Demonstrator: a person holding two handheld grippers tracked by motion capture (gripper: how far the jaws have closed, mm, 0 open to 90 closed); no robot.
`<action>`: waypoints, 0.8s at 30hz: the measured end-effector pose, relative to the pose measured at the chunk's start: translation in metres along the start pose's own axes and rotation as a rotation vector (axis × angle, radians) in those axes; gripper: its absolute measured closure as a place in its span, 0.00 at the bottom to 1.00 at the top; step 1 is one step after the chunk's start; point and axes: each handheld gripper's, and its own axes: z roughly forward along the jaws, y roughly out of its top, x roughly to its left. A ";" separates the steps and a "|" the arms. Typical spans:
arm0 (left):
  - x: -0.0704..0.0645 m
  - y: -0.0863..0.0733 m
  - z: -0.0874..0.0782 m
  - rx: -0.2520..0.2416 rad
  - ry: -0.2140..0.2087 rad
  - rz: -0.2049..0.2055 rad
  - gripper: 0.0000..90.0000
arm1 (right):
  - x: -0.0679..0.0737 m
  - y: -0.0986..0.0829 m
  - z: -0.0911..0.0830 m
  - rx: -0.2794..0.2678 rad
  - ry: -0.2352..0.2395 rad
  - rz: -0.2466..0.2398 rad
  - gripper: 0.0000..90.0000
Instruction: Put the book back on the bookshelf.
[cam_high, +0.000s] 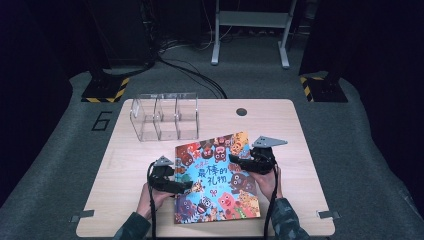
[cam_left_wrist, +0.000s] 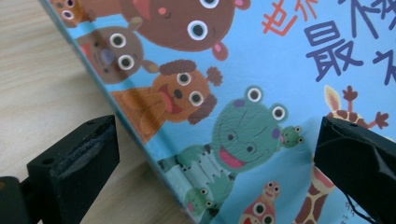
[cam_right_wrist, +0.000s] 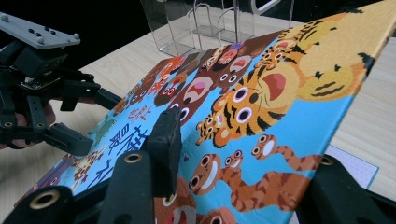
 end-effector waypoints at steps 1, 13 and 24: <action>0.000 0.001 0.000 0.003 -0.001 0.005 0.00 | 0.000 0.000 0.000 0.000 0.000 0.000 0.60; 0.007 0.002 0.000 0.015 -0.076 0.009 0.03 | -0.001 -0.005 -0.001 -0.023 0.022 0.019 0.60; 0.009 0.000 -0.007 0.019 -0.105 -0.003 0.07 | 0.001 0.004 0.001 0.044 0.007 0.089 0.59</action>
